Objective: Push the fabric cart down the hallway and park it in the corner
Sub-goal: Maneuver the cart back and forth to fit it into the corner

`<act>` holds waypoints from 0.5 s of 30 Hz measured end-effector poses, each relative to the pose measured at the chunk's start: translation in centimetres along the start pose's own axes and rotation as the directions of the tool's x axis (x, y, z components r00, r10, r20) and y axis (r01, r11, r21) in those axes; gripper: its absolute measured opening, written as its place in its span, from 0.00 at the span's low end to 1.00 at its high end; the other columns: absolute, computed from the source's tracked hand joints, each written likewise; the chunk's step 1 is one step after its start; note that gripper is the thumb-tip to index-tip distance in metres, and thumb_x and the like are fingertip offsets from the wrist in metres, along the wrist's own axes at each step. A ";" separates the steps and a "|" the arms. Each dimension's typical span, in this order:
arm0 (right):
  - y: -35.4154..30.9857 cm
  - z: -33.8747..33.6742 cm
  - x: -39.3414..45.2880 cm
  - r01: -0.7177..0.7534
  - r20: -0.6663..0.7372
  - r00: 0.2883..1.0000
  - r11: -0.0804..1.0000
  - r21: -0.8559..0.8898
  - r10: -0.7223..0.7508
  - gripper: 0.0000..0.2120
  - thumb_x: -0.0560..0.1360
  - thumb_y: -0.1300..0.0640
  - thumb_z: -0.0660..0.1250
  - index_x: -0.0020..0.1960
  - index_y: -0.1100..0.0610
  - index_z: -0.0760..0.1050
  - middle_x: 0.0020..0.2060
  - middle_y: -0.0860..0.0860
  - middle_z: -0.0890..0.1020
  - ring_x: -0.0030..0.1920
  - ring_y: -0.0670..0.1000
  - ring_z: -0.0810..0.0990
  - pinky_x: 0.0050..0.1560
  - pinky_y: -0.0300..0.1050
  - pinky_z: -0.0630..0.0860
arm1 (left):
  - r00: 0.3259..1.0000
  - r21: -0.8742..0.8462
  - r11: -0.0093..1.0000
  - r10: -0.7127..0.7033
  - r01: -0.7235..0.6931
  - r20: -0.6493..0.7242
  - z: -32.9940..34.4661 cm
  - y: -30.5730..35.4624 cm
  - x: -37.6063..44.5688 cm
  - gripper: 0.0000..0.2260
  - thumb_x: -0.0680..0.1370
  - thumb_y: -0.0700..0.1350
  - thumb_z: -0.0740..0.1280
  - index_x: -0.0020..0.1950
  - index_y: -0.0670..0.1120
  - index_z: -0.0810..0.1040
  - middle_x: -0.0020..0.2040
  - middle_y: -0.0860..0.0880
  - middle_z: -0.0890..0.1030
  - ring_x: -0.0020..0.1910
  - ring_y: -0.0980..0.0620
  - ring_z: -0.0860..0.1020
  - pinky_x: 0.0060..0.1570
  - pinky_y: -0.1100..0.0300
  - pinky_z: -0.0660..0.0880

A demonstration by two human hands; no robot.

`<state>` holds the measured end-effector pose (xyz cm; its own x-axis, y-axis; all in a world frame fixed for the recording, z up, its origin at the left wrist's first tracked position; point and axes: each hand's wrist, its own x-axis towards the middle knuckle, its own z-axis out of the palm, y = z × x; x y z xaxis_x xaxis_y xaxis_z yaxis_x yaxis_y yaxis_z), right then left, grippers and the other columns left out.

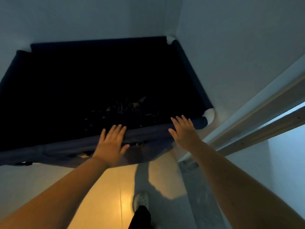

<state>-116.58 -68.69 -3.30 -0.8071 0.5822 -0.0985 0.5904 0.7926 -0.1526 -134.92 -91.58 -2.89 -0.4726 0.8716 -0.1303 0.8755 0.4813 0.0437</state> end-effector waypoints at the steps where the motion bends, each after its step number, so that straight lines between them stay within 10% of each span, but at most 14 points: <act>1: 1.4 -0.5 0.0 -0.049 0.023 0.998 0.998 -0.034 0.050 0.28 0.79 0.44 0.53 0.74 0.56 0.56 0.74 0.58 0.61 0.75 0.58 0.54 0.73 0.56 0.49 | 0.999 -0.018 0.999 0.042 -0.041 0.018 -0.1 1.6 1.6 0.30 0.79 0.61 0.49 0.76 0.47 0.47 0.78 0.47 0.52 0.76 0.48 0.48 0.73 0.44 0.46; 5: 5.3 -2.3 0.6 -0.287 0.181 0.937 0.954 -0.093 0.299 0.30 0.79 0.41 0.48 0.75 0.55 0.50 0.76 0.58 0.51 0.76 0.59 0.46 0.73 0.57 0.48 | 0.981 -0.004 0.986 0.166 -0.166 0.098 -0.6 5.3 5.3 0.27 0.81 0.57 0.48 0.76 0.48 0.43 0.78 0.49 0.48 0.76 0.49 0.44 0.74 0.47 0.44; 15: 5.4 -1.8 1.6 -0.353 0.195 0.916 0.935 -0.017 0.350 0.27 0.79 0.42 0.47 0.75 0.52 0.52 0.76 0.58 0.53 0.75 0.60 0.44 0.73 0.58 0.48 | 0.971 0.015 0.983 0.179 -0.184 0.161 -0.7 5.5 5.8 0.25 0.82 0.53 0.48 0.75 0.49 0.43 0.78 0.50 0.46 0.76 0.47 0.44 0.73 0.46 0.47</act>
<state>-114.68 -63.20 -2.49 -0.5352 0.7754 -0.3350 0.8375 0.5388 -0.0909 -132.91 -83.78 -2.76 -0.2857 0.9172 -0.2777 0.9489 0.3112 0.0516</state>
